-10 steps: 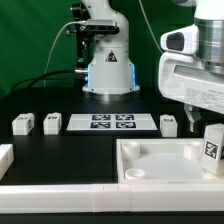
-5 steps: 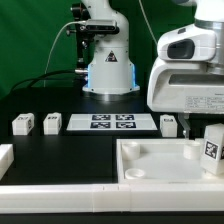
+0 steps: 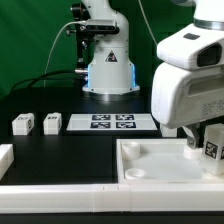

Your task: Assemble one leg

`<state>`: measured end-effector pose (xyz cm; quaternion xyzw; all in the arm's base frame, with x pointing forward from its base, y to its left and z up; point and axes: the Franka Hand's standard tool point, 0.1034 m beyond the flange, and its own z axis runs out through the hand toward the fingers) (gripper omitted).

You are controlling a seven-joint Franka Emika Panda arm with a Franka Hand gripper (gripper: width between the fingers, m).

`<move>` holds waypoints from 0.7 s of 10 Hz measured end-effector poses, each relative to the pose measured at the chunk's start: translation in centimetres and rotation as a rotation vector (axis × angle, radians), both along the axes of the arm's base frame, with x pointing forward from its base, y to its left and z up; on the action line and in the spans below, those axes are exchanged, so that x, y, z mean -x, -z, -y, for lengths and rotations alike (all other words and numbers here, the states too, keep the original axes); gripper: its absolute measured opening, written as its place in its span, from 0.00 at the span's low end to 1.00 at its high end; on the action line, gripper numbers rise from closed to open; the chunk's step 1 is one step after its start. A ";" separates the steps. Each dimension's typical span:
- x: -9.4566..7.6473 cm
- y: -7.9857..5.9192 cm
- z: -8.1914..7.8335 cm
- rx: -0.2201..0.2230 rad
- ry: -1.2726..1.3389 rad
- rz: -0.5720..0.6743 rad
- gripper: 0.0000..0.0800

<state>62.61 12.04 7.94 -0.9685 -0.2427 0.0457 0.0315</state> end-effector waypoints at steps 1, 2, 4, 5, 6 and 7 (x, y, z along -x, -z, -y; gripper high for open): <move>0.0 0.0 0.1 -0.004 -0.035 0.001 0.81; 0.0 0.0 0.0 -0.003 -0.028 0.001 0.76; 0.0 0.0 0.1 -0.003 -0.029 0.001 0.59; -0.1 0.0 0.2 -0.001 -0.029 0.003 0.37; -0.1 0.0 0.3 0.000 -0.028 0.003 0.37; -0.1 0.0 0.3 0.000 -0.024 0.003 0.37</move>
Offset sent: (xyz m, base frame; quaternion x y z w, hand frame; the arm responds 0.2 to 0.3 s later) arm 0.0000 0.0000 0.0000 0.0000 0.0000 0.0000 1.0000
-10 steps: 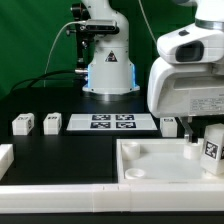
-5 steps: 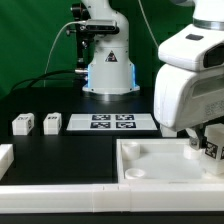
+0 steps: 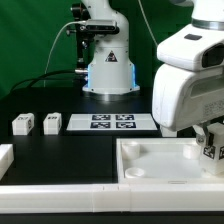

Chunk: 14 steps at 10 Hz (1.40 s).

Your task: Assemble one leg

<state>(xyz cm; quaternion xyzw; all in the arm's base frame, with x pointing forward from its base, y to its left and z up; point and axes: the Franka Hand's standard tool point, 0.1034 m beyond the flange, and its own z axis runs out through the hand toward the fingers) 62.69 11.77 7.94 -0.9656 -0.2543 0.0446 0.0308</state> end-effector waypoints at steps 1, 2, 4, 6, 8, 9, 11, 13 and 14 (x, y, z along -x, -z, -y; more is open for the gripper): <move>0.0 0.0 0.0 0.003 0.034 -0.001 0.37; 0.0 0.0 0.0 0.003 0.032 -0.001 0.37; 0.0 0.0 -0.1 0.018 0.204 -0.008 0.37; 0.0 0.1 -0.1 0.040 0.485 -0.015 0.37; 0.0 0.1 -0.2 0.063 0.730 -0.023 0.37; 0.0 0.1 -0.3 0.077 0.878 -0.029 0.37; 0.0 0.1 -0.4 0.106 1.125 -0.036 0.37; 0.0 0.1 -0.6 0.128 1.331 -0.044 0.37; 0.0 0.1 -0.6 0.140 1.452 -0.049 0.37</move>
Offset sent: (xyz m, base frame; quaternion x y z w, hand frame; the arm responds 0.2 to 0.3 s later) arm 0.0000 0.0000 0.0000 0.0000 0.0000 0.1987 0.9801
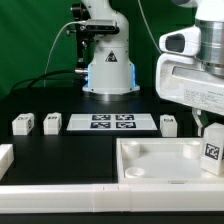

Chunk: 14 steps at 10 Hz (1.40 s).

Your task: Assemble one leg

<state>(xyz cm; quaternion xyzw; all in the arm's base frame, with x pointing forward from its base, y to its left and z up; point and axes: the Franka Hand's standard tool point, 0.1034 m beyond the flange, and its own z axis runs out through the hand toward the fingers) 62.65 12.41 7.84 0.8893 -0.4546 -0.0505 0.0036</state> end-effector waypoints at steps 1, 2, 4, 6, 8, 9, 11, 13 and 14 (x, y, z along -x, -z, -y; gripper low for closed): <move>0.0 0.0 -0.1 0.005 0.101 -0.005 0.37; 0.0 0.0 -0.1 0.010 0.171 -0.009 0.37; 0.0 0.1 -0.1 0.005 0.116 -0.007 0.37; 0.0 0.1 -0.1 -0.003 0.037 -0.004 0.64; 0.0 0.1 0.0 -0.012 -0.075 0.001 0.78; 0.0 0.1 0.1 -0.028 -0.243 0.008 0.80; 0.0 0.2 0.5 -0.054 -0.512 0.017 0.81; 0.0 0.3 0.6 -0.073 -0.725 0.025 0.81; 0.0 0.3 0.6 -0.082 -0.829 0.030 0.81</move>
Offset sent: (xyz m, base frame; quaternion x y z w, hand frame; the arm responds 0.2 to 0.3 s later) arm -0.0005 -0.0007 -0.0013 0.0004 0.0010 -0.0040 1.0000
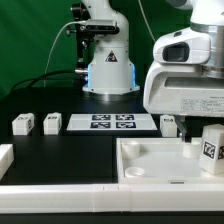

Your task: Assemble one leg

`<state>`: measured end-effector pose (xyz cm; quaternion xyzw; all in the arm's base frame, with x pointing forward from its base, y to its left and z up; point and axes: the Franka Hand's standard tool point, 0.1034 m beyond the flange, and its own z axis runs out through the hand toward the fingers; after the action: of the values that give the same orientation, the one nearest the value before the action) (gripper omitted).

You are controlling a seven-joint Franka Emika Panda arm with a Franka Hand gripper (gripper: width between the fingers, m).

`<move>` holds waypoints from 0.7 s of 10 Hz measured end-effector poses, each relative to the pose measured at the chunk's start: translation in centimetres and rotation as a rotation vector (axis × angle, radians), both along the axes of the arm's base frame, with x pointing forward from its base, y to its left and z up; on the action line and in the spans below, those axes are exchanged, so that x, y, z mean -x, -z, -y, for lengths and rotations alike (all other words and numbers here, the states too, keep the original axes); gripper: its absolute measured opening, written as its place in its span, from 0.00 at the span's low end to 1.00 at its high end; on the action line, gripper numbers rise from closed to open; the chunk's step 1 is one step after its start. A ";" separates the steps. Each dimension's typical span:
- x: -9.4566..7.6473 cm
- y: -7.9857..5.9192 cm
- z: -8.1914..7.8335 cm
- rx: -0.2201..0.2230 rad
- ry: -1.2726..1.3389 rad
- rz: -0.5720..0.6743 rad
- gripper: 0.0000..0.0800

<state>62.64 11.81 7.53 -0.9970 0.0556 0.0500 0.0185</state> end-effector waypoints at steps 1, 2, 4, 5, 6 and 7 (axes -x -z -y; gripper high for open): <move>0.0 0.0 0.0 -0.008 -0.082 0.004 0.81; 0.0 0.0 0.1 -0.020 -0.211 0.009 0.81; 0.0 0.0 0.1 -0.030 -0.490 0.020 0.81; -0.2 0.0 0.3 -0.030 -0.636 0.030 0.81; -0.3 0.0 0.5 -0.035 -0.733 0.034 0.81; -0.3 0.0 0.4 -0.035 -0.739 0.034 0.81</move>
Offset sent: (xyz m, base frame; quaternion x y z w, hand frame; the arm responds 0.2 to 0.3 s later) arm 0.0031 0.0121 -0.0004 -0.0494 0.0170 -0.2629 0.9634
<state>62.92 11.36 7.56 -0.9501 -0.3092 0.0375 0.0174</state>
